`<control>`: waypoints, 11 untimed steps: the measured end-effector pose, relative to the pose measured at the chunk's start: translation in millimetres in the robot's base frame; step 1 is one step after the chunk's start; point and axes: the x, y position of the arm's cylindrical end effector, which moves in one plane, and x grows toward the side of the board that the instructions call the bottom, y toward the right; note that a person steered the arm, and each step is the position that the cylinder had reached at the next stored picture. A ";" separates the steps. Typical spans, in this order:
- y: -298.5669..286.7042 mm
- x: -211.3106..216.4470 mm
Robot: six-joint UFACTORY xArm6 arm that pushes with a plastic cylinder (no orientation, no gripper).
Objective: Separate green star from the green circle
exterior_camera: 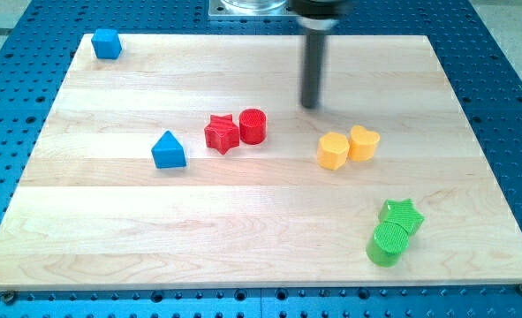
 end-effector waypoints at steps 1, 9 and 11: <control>117.9 62.2; 5.3 178.9; -37.7 174.1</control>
